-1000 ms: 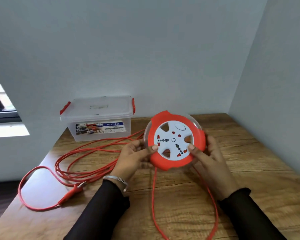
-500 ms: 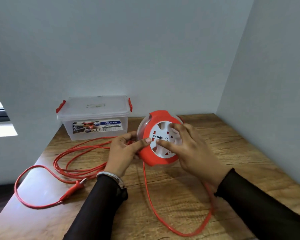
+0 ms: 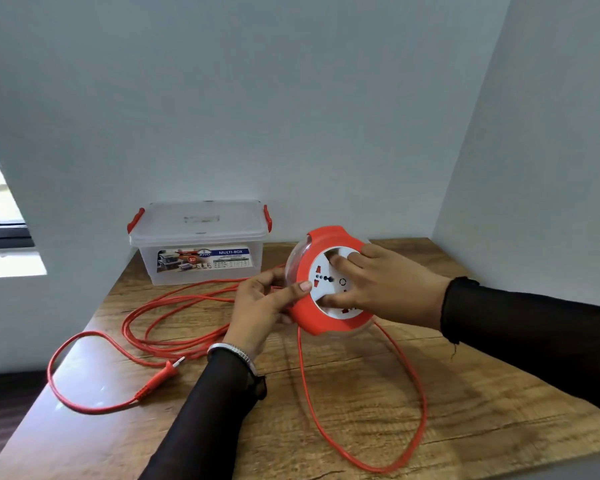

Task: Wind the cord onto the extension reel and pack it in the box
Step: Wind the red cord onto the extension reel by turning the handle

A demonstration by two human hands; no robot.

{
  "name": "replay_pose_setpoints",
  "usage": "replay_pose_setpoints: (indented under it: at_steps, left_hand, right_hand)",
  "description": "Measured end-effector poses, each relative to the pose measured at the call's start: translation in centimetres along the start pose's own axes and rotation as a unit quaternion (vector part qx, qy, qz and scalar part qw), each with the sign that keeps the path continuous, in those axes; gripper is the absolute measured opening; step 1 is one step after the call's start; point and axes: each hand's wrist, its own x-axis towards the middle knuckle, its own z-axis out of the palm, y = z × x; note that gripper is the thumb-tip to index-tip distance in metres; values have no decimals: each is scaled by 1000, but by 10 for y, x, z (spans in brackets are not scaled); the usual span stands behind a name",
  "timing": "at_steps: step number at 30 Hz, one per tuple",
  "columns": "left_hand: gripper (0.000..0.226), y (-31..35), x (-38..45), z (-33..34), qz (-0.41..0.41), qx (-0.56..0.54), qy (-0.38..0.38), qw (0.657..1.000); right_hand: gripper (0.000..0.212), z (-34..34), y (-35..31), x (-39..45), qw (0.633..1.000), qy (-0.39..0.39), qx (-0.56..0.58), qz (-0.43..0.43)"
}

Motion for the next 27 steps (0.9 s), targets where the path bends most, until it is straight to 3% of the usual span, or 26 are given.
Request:
replay_pose_setpoints:
  at_steps: [7, 11, 14, 19, 22, 25, 27]
  left_hand:
    - [37, 1, 1, -1, 25, 3, 9, 1000]
    - [28, 0, 2, 3, 31, 4, 9, 999]
    - [33, 0, -1, 6, 39, 2, 19, 999]
    - [57, -6, -10, 17, 58, -65, -67, 994]
    - [81, -19, -22, 29, 45, 43, -131, 989]
    - [52, -35, -33, 40, 46, 190, -229, 954]
    - [28, -39, -34, 42, 32, 232, -262, 936]
  right_hand:
    - [59, 3, -11, 3, 998, 19, 17, 60]
    - [66, 6, -12, 3, 993, 20, 54, 103]
    - [63, 8, -16, 4, 980, 35, 100, 167]
    - [61, 7, -11, -6, 896, 95, 237, 362]
    - [64, 15, 9, -29, 811, 98, 328, 475]
    - [68, 28, 27, -59, 769, 52, 356, 528]
    - [71, 36, 32, -77, 746, 8, 371, 553]
